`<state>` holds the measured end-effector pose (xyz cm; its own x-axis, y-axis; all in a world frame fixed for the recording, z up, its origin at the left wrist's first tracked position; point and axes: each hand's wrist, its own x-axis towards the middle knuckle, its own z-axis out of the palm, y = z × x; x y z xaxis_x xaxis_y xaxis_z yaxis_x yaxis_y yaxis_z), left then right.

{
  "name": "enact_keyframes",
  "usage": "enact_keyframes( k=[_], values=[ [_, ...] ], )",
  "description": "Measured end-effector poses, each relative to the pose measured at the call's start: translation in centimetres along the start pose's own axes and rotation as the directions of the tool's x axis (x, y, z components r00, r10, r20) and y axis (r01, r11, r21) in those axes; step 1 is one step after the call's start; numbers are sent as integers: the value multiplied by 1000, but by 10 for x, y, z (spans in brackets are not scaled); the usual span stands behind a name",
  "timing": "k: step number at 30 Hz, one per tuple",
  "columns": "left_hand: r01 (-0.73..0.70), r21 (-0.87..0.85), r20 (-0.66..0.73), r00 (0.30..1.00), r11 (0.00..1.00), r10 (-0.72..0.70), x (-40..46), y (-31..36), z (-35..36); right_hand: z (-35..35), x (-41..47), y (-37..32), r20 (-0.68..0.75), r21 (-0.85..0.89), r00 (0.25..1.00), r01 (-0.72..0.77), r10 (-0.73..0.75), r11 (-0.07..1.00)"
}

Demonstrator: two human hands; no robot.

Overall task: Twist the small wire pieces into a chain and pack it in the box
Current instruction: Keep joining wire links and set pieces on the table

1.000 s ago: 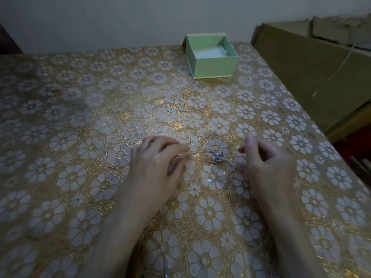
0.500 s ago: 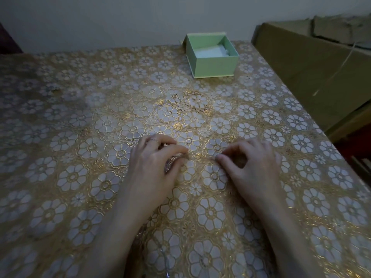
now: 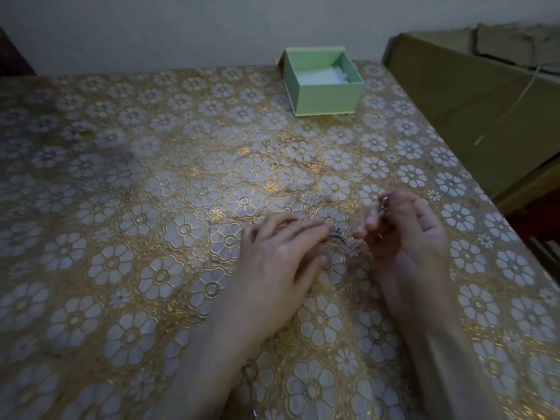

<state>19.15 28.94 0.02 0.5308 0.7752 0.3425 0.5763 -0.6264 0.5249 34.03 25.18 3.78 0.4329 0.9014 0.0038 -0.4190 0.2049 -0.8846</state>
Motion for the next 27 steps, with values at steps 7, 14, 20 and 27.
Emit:
enact_keyframes(
  k=[7,14,20,27],
  values=[
    [66,139,-59,997,988,-58,0,-8,-12,-4,1,-1,-97,-291,993,31,-62,956],
    [134,17,-33,990,991,-134,1,-16,-40,-1,-3,26,305,-843,948,313,-91,437],
    [225,46,8,974,973,-226,1,-15,-72,4,-5,27,367,-889,925,381,-103,254],
    [132,226,94,983,965,-156,7,-18,-93,3,-4,27,365,-903,928,373,-75,215]
  ],
)
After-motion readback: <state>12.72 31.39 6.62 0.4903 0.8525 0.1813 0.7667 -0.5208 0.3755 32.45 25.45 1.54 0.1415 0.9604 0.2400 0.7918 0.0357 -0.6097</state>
